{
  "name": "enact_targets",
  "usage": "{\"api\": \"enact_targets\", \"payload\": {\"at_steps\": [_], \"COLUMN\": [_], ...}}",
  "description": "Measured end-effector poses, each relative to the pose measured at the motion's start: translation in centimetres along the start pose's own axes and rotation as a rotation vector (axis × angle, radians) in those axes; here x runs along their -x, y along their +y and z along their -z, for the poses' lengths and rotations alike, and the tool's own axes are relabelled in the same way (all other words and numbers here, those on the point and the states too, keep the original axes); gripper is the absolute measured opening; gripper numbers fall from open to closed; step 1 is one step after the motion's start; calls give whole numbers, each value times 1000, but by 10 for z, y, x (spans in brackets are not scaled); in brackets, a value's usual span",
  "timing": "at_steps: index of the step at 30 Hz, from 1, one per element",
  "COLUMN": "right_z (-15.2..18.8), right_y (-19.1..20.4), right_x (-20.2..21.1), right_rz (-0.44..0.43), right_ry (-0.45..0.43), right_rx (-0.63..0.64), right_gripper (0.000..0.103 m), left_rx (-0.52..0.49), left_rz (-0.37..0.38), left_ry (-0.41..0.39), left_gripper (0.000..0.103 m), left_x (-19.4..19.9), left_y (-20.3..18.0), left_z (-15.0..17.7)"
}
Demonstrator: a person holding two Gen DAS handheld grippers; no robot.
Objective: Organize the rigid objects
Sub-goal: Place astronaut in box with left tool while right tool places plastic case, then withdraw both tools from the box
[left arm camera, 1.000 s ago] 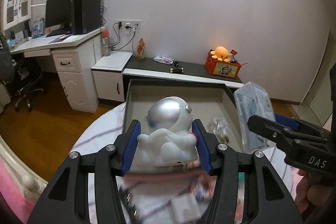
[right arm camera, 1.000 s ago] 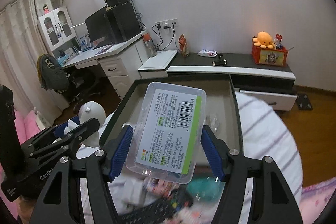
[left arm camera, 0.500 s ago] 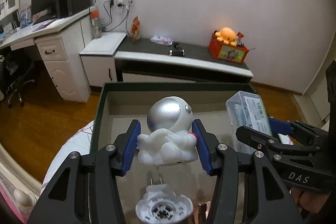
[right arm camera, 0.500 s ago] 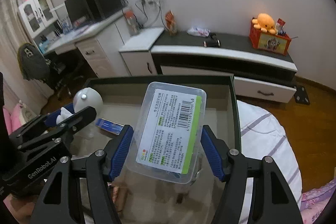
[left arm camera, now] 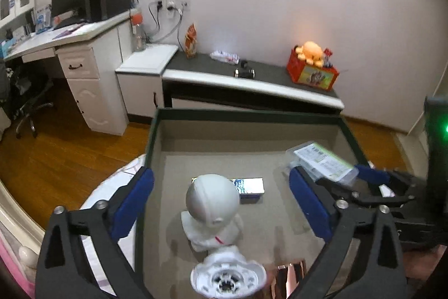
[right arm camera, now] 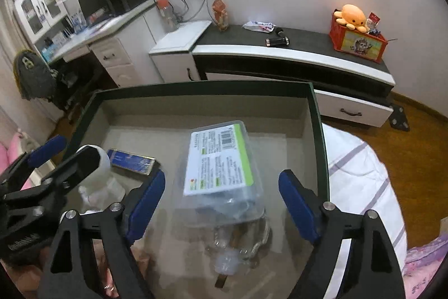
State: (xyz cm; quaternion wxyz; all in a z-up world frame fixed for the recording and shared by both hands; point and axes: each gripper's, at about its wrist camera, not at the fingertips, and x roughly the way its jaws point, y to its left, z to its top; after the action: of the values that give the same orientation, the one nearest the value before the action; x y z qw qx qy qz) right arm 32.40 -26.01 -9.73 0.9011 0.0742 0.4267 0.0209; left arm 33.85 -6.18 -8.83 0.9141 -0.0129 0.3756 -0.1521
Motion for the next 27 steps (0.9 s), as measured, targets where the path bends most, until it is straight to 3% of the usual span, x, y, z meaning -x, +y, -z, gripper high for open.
{"api": "enact_targets", "payload": {"at_steps": [1,12,27], "right_z": [2,46,133], "right_y": [1,23,74], "right_x": [4,94,237], "right_rz": [-3,9,145], "right_ry": [-11,-191,-450], "right_rx": [-5,-33,51], "right_gripper": [103,103,103], "left_rx": [5,40,46], "left_rz": [-3,-64,-73], "left_ry": [-16,-170,-235], "left_gripper": [103,103,103], "left_x": [8,125,240], "left_y": [2,9,-7], "left_z": [1,34,105]}}
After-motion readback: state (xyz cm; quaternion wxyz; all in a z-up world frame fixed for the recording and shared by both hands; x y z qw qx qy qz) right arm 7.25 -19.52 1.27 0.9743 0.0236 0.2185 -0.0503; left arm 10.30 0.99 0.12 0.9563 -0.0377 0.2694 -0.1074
